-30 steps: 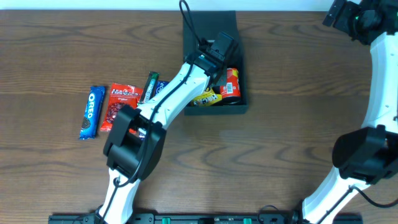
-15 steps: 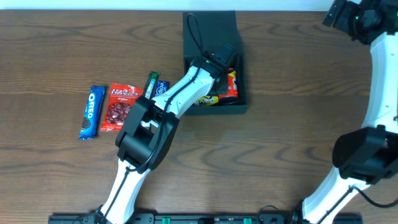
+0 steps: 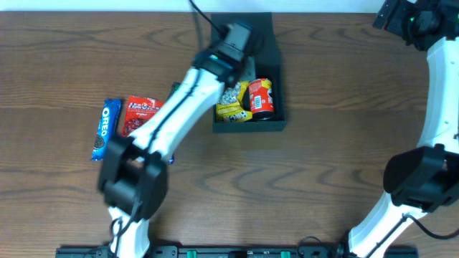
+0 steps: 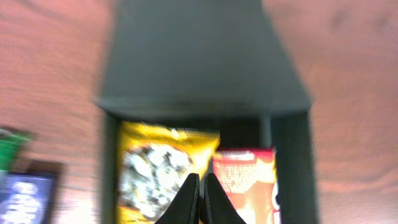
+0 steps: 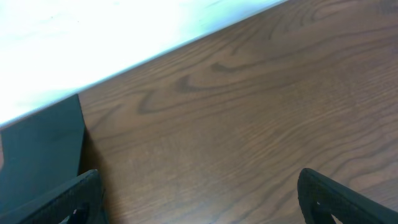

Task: Pack container
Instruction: 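Move the left gripper to the red Hacks bag and grasp it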

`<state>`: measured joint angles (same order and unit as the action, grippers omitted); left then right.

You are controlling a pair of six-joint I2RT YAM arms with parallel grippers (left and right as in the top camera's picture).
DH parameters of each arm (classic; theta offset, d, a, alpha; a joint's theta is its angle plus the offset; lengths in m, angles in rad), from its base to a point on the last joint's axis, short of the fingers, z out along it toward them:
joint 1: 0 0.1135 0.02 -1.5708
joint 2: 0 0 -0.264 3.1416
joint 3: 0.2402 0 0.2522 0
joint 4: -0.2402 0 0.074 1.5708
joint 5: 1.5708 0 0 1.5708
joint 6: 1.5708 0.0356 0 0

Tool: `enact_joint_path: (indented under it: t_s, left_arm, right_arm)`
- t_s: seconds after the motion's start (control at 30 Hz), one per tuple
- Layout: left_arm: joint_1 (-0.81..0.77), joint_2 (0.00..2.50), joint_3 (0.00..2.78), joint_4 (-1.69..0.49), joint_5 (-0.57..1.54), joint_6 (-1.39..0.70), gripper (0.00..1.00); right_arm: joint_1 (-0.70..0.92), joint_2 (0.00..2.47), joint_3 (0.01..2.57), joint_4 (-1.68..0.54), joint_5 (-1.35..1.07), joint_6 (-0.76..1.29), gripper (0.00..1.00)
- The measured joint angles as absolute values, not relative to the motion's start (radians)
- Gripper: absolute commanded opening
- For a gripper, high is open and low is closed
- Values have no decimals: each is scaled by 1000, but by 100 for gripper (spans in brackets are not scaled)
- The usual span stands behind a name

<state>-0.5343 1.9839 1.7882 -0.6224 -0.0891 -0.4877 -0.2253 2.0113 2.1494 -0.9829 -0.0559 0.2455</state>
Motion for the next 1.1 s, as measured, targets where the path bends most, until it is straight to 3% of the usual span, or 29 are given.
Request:
enact_joint_path:
  t_s: [0.13, 0.2, 0.23, 0.33, 0.4, 0.6, 0.8, 1.1]
  left_arm:
    - [-475, 1906, 1789, -700, -162, -485, 8]
    - [-435, 1902, 1789, -772, -185, -474, 21]
    - [-414, 1906, 1789, -807, -190, -469, 22]
    - [-344, 1929, 1789, -892, -189, -442, 20]
    - [-291, 1950, 1789, -947, -176, -404, 13]
    - [-212, 1990, 1782, -1037, -146, -352, 13]
    - [-135, 1990, 1718, -1113, -21, -239, 6]
    - [-111, 1974, 1703, -1275, 42, -13, 6]
  right_arm:
    - [-225, 2011, 2149, -970, -56, 245, 99]
    - [-225, 2011, 2149, -957, -56, 245, 99]
    - [-225, 2011, 2149, -950, -56, 245, 99]
    - [-225, 2011, 2149, -934, -56, 245, 99]
    - [-225, 2011, 2149, -926, -56, 245, 99]
    - [-225, 2011, 2149, -931, -56, 245, 99]
    - [-224, 2011, 2149, -931, -56, 245, 99]
    - [-223, 2011, 2149, -942, -56, 245, 99]
